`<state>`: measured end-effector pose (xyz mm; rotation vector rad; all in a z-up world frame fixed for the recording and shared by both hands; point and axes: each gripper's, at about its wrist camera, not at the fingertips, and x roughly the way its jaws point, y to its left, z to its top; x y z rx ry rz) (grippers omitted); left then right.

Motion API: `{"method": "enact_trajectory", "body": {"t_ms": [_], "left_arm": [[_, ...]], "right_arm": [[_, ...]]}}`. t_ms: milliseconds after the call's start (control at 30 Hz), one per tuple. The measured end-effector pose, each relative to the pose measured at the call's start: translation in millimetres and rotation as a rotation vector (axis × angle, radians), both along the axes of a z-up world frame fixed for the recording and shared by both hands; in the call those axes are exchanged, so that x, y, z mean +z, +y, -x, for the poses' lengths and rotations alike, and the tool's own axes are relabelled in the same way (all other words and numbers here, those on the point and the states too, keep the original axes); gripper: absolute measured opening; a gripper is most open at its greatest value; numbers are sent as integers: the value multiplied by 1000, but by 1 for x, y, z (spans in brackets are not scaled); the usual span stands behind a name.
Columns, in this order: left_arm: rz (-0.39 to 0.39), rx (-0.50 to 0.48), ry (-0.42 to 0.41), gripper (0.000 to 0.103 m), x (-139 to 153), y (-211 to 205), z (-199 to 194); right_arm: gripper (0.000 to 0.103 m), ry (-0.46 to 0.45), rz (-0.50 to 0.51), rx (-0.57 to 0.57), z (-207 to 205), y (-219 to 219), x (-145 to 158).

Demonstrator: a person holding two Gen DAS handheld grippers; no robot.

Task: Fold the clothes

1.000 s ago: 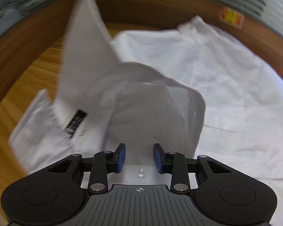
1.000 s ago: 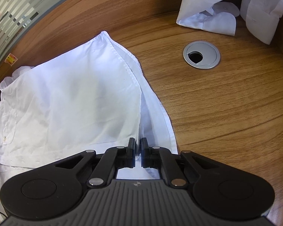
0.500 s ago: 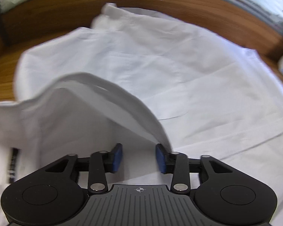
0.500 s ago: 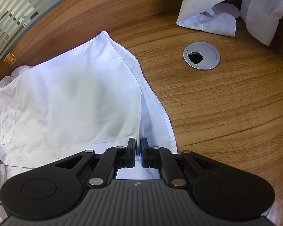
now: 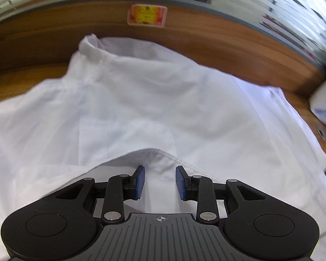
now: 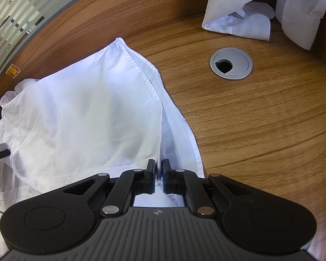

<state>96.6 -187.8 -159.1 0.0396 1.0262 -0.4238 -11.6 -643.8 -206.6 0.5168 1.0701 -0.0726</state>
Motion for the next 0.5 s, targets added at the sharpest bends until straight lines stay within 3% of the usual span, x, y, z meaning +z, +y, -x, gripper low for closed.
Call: {"method": "enact_trajectory", "body": {"t_ms": [267,500], "left_arm": [[18,30,-14,33,4,-12,-13],[15,-118,58,33,-2,-27,28]], "right_arm": [[7,-9,-7,-6,0,-1,0],[7,-9,-7,1,2,-2,1]]}}
